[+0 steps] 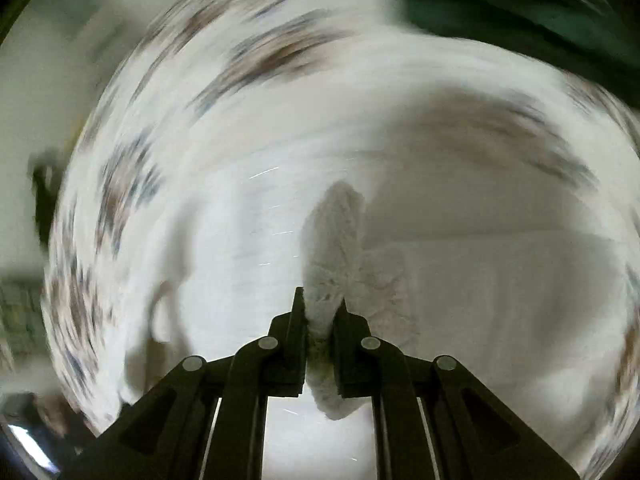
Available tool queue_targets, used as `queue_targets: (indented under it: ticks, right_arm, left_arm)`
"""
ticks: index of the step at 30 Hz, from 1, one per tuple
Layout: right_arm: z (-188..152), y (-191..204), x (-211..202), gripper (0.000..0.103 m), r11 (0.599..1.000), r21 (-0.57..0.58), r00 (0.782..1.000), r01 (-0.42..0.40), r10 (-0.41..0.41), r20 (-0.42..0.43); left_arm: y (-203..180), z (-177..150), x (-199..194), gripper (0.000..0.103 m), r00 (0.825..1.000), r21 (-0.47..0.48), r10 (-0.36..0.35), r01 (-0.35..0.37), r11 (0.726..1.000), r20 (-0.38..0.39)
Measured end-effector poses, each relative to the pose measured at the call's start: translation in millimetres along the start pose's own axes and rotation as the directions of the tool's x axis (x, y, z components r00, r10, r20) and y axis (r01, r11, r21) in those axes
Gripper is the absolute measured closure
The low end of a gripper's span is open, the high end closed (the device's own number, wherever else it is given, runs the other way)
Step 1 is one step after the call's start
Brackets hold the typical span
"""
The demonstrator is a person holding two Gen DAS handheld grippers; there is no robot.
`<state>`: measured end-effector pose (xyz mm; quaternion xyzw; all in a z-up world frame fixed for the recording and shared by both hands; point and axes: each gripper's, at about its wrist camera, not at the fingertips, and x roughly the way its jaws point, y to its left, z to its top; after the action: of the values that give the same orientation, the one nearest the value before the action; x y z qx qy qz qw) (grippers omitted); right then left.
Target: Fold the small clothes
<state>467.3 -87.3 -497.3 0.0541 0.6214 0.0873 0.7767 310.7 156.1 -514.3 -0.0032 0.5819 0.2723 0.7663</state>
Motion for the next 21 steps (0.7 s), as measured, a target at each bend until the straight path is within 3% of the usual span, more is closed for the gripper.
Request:
queue_targets:
  ticks: [3, 5, 7, 8, 9, 11, 12, 13, 15, 21]
  right_arm:
    - [-6, 95, 41, 0.093, 0.985, -0.170, 1.000, 0.019, -0.022, -0.019]
    - [-12, 127, 68, 0.093, 0.976, -0.212, 0.996, 0.053, -0.066, -0.058]
    - [-23, 131, 82, 0.090, 0.978, -0.202, 0.991, 0.058, -0.080, -0.105]
    - [-24, 126, 81, 0.088, 0.981, -0.189, 0.990, 0.047, -0.071, -0.124]
    - [-27, 121, 81, 0.080, 0.986, -0.164, 0.988, 0.018, -0.043, -0.150]
    - [-33, 102, 70, 0.050, 0.995, -0.074, 0.982, -0.066, 0.052, -0.179]
    - [-39, 88, 58, 0.027, 0.995, -0.013, 0.980, -0.103, 0.100, -0.174]
    - [-43, 78, 50, 0.019, 0.991, 0.023, 0.977, -0.130, 0.132, -0.165]
    - [-57, 54, 28, 0.019, 0.984, 0.102, 0.977, -0.146, 0.159, -0.139]
    - [-96, -15, 11, 0.019, 0.971, 0.238, 0.983, -0.030, 0.072, -0.167]
  left_arm:
    - [33, 4, 24, 0.000, 1.000, -0.045, 0.010, -0.011, 0.999, -0.015]
    - [47, 5, 35, 0.000, 1.000, -0.068, 0.007, -0.009, 0.998, -0.031]
    - [62, 6, 47, 0.000, 0.998, -0.096, -0.011, 0.006, 0.995, -0.054]
    - [69, 6, 51, 0.000, 0.998, -0.110, -0.024, 0.017, 0.994, -0.062]
    - [77, 6, 55, 0.000, 0.996, -0.130, -0.049, 0.040, 0.991, -0.071]
    - [94, 5, 60, 0.000, 0.991, -0.168, -0.109, 0.094, 0.981, -0.082]
    - [105, 3, 62, 0.000, 0.984, -0.193, -0.152, 0.132, 0.972, -0.094]
    - [113, 1, 64, 0.000, 0.976, -0.217, -0.191, 0.164, 0.962, -0.108]
    - [138, -8, 68, 0.000, 0.953, -0.296, -0.272, 0.223, 0.929, -0.134]
    - [190, -48, 89, 0.000, 0.877, -0.514, -0.449, 0.309, 0.800, -0.171]
